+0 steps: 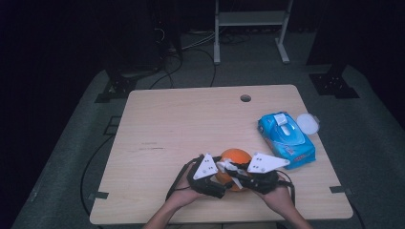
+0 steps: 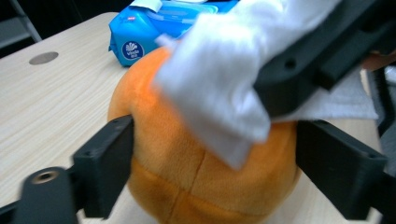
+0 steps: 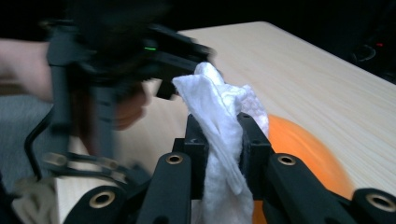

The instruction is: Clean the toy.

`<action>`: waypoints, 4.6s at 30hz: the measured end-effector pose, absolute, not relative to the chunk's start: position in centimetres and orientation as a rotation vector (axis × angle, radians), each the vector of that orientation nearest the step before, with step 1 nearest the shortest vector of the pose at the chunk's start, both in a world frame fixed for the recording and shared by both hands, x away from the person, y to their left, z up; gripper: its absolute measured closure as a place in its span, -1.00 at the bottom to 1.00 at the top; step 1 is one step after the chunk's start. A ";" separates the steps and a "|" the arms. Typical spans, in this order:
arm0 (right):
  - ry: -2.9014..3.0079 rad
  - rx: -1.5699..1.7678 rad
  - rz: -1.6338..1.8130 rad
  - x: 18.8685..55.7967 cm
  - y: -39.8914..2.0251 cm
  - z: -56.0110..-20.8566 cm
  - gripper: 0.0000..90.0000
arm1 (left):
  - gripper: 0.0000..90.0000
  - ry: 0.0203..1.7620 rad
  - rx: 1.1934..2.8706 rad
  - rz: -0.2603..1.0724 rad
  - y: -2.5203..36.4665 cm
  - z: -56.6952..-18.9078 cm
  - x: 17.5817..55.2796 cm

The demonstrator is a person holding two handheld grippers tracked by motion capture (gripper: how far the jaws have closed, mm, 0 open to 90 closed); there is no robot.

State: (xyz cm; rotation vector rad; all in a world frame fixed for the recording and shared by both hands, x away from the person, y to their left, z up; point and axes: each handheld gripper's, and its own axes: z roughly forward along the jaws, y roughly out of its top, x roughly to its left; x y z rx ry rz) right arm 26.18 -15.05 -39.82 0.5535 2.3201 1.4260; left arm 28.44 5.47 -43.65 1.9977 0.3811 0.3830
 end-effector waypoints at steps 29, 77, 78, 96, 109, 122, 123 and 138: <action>2.309 0.629 1.407 26.5 -16.4 -39.6 0.70 | -0.48 0.335 2.004 0.393 5.8 -43.6 28.5; 2.301 0.554 1.376 26.6 -15.7 -41.2 0.67 | -0.67 0.313 2.049 0.356 7.6 -44.2 29.3; 2.303 0.565 1.383 26.7 -15.9 -41.2 0.67 | -0.66 0.317 2.049 0.350 7.7 -44.3 29.4; 2.313 0.618 1.471 27.0 -16.7 -41.4 0.67 | -0.69 0.327 2.024 0.362 7.1 -43.6 29.3; 2.248 0.804 1.393 28.6 -20.1 -42.2 0.67 | -0.56 0.386 2.026 0.302 8.7 -44.2 30.1; 2.286 0.632 1.426 27.3 -17.0 -41.4 0.67 | -0.48 0.357 2.014 0.339 8.4 -44.1 29.8; 2.280 0.646 1.423 27.4 -17.2 -41.4 0.67 | -0.47 0.369 2.015 0.331 8.7 -44.2 29.9; 2.268 0.647 1.434 27.3 -17.1 -41.4 0.67 | -0.57 0.374 1.969 0.292 8.5 -43.4 30.4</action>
